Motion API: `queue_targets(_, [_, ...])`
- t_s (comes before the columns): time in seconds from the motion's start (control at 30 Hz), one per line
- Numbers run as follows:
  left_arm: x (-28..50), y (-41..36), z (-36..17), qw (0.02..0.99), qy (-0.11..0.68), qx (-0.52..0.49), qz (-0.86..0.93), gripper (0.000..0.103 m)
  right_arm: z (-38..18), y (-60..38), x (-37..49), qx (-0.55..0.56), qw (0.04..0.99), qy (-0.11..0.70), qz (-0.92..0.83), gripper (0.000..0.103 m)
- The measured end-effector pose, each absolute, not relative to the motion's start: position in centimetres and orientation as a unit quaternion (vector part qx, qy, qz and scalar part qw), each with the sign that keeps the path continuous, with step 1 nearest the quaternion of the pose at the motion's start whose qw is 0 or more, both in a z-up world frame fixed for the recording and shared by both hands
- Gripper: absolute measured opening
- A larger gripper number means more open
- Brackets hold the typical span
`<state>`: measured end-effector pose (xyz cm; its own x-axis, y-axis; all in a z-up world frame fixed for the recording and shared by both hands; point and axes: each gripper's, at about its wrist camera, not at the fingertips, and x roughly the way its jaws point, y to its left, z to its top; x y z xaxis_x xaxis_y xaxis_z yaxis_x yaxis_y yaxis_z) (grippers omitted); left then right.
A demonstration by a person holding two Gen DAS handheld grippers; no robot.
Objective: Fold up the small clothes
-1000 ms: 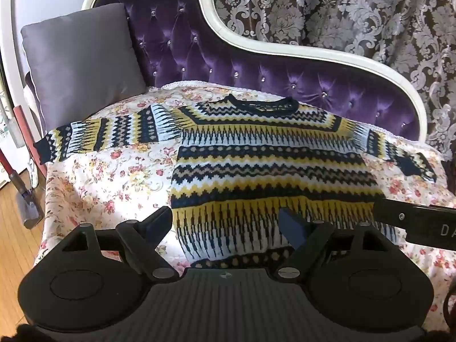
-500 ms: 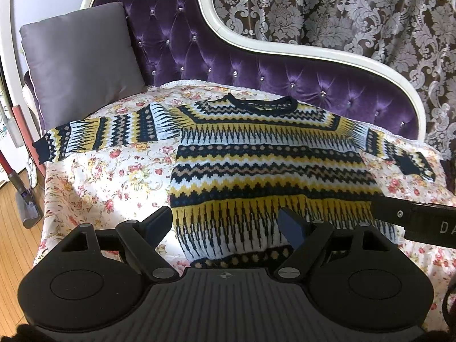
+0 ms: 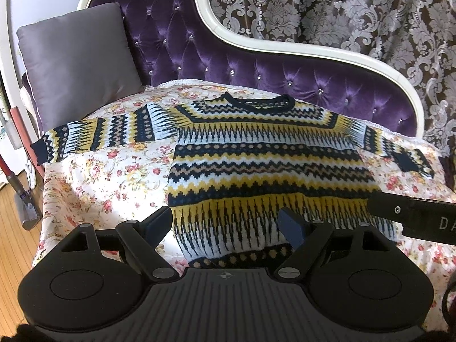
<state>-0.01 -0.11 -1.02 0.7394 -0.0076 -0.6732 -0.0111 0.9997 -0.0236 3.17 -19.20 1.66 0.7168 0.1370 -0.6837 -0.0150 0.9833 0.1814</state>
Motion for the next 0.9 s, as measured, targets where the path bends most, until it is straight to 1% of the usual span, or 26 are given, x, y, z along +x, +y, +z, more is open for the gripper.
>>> queue_targets(0.9, [0.09, -0.45, -1.03, 0.931, 0.366, -0.011, -0.003, 0.081, 1.27, -18.98, 3.08, 0.086, 0.922, 0.375, 0.043, 0.102])
